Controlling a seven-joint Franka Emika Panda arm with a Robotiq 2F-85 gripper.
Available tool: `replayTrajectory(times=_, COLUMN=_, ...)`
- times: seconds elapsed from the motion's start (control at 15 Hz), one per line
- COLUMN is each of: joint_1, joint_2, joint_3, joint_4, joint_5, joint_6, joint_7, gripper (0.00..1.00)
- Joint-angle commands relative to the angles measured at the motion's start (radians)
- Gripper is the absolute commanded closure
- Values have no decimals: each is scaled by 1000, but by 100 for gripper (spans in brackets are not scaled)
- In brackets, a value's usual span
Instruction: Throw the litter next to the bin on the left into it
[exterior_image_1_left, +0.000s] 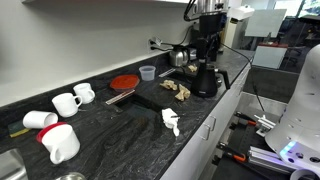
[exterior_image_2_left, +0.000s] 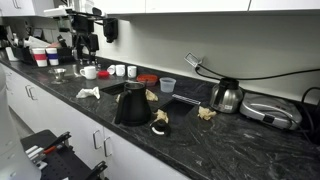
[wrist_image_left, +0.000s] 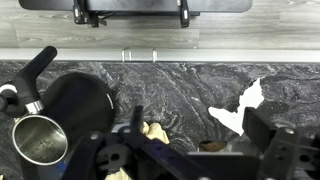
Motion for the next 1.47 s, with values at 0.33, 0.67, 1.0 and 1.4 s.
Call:
replayTrajectory(times=0.33, joint_1=4, joint_2=1, joint_3=-4, joint_4=1, joint_5=-2, joint_6=-2, joint_7=2, gripper=0)
replayTrajectory(times=0.67, joint_1=25, joint_2=85, joint_3=15, joint_4=34, joint_5=-1, joint_6=62, joint_7=-15, gripper=0)
replayTrajectory(times=1.0, joint_1=58, joint_2=217, joint_3=42, joint_4=80, joint_5=-5, joint_6=203, joint_7=-18, gripper=0)
replayTrajectory(times=1.4, joint_1=88, joint_2=305, joint_3=51, joint_4=91, joint_5=4, joint_6=288, joint_7=-2, gripper=0)
